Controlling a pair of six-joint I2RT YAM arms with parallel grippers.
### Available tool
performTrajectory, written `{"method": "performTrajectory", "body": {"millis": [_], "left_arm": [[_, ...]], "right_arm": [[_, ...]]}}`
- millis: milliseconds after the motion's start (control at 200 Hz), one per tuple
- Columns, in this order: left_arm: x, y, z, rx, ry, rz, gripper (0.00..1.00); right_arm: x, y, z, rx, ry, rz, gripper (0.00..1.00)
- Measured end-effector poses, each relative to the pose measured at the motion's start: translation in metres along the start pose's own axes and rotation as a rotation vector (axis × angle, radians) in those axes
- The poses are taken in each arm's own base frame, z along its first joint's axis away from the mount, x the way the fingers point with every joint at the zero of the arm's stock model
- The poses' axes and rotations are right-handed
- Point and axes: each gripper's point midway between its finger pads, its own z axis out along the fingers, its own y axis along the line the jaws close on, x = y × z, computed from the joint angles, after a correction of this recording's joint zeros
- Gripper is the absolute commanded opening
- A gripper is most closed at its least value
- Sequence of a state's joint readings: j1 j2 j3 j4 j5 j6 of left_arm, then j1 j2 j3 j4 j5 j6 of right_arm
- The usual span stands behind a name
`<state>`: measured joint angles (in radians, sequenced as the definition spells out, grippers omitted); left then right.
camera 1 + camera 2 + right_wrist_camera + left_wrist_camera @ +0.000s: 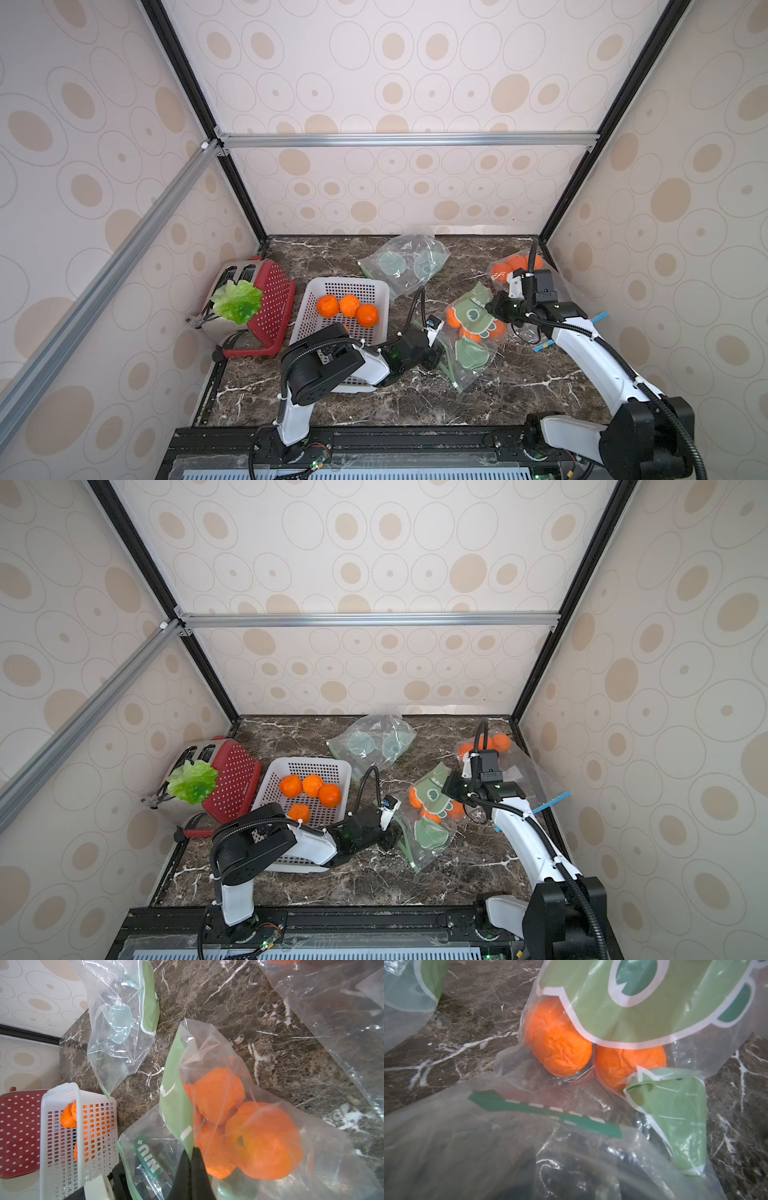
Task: Open the zip-top bag and take out the orange
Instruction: Adjust the zipper food storage bag at the center of the board.
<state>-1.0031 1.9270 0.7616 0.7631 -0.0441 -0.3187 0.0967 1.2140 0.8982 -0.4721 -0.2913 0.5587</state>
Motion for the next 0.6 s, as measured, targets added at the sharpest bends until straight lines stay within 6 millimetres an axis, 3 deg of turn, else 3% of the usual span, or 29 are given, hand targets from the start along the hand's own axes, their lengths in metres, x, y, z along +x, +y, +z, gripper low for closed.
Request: {"method": "performTrajectory", "body": {"millis": [230, 431, 601], "left_arm": [[0.005, 0.007, 0.011, -0.032, -0.039, 0.077, 0.61], [-0.01, 0.004, 0.015, -0.033, -0.122, 0.12, 0.61], [-0.013, 0.003, 0.016, -0.022, -0.179, 0.141, 0.61]], "right_arm": [[-0.001, 0.015, -0.005, -0.057, 0.028, 0.023, 0.0], [-0.005, 0.04, -0.018, -0.154, 0.051, 0.029, 0.0], [0.001, 0.024, -0.018, -0.071, 0.066, 0.021, 0.0]]}}
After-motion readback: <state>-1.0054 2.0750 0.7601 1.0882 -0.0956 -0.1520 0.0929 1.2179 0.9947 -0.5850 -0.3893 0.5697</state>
